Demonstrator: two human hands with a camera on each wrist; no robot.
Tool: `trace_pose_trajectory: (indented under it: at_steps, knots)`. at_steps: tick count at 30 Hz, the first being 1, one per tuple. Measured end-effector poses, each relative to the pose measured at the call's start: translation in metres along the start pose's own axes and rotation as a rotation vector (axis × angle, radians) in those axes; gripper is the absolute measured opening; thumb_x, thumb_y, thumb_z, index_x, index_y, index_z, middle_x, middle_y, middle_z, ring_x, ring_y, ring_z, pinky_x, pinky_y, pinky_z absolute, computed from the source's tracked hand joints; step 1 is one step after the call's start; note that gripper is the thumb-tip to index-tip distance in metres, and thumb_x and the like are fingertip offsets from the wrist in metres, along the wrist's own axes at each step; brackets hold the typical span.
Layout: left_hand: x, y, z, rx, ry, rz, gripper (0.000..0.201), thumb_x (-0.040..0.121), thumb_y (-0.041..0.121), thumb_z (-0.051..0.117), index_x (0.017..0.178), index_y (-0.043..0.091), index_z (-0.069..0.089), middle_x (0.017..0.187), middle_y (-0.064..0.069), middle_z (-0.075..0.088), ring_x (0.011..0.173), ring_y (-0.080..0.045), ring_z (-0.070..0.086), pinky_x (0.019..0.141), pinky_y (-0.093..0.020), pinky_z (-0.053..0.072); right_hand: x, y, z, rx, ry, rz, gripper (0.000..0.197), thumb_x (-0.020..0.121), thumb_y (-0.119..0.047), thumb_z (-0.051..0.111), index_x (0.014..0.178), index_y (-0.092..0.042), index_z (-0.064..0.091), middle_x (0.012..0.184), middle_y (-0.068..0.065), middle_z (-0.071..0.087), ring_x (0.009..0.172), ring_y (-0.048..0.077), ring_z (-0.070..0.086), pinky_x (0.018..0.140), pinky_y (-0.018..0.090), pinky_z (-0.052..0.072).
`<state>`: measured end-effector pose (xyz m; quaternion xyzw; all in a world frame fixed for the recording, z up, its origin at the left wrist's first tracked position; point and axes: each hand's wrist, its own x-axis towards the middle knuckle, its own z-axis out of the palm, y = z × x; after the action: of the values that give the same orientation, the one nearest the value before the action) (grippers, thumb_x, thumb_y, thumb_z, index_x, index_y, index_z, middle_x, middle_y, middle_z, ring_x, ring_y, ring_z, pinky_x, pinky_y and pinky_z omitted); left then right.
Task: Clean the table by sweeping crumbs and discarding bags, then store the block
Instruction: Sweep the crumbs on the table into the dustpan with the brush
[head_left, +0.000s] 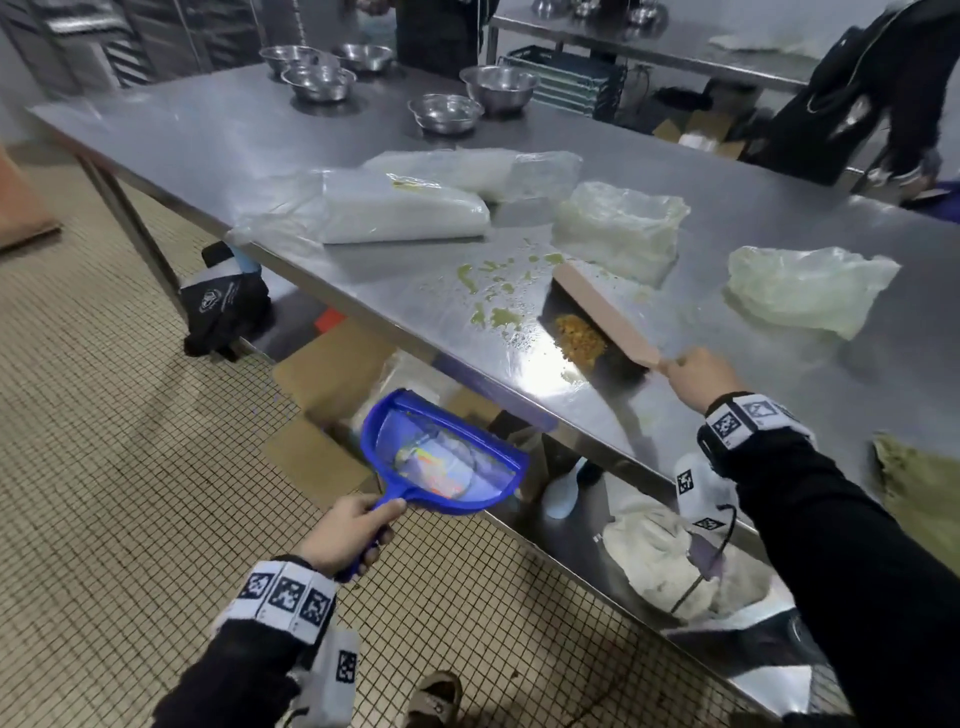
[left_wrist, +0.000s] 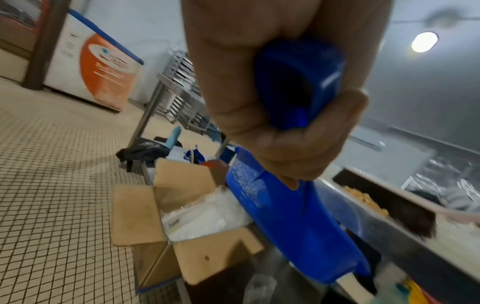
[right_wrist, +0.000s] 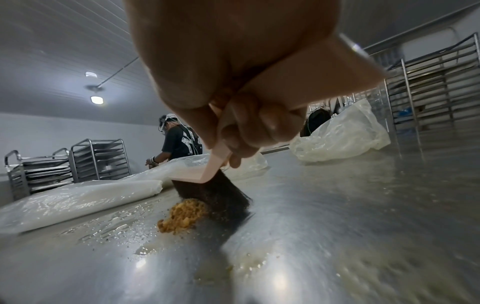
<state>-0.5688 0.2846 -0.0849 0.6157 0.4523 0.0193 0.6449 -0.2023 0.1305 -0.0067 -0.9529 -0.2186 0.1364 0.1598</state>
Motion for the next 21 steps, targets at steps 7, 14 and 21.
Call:
trace_pose_trajectory:
  at_steps: [7, 14, 21]
  knots:
    - [0.052, 0.02, 0.047, 0.054, -0.199, 0.026, 0.023, 0.096, 0.021, 0.049, 0.078, 0.009, 0.055, 0.046, 0.006, 0.043, 0.029, -0.004, 0.031, 0.031, -0.011, 0.022, -0.024, 0.008, -0.004, 0.103, -0.06, 0.017, 0.037, 0.095, -0.027, 0.051, 0.08, 0.005, 0.063, 0.054, 0.006, 0.041, 0.047, 0.019, 0.038, 0.046, 0.027, 0.027]
    - [0.065, 0.028, 0.056, 0.013, -0.226, 0.101, 0.026, 0.097, 0.017, 0.047, 0.071, 0.013, 0.049, 0.047, 0.005, 0.042, 0.029, -0.005, 0.03, 0.03, -0.01, 0.024, -0.054, 0.014, 0.008, 0.077, -0.094, -0.038, 0.051, 0.095, -0.027, 0.049, 0.046, -0.019, 0.037, 0.049, -0.002, 0.032, 0.048, 0.014, 0.033, 0.046, 0.021, 0.021]
    - [0.073, 0.026, 0.051, 0.008, -0.23, 0.109, 0.023, 0.095, 0.018, 0.049, 0.074, 0.009, 0.051, 0.047, 0.004, 0.043, 0.029, -0.006, 0.032, 0.03, -0.014, 0.026, -0.084, 0.018, 0.029, 0.09, -0.099, -0.142, 0.046, 0.098, -0.032, 0.042, 0.082, 0.005, 0.065, 0.057, 0.003, 0.04, 0.05, 0.013, 0.035, 0.051, 0.023, 0.025]
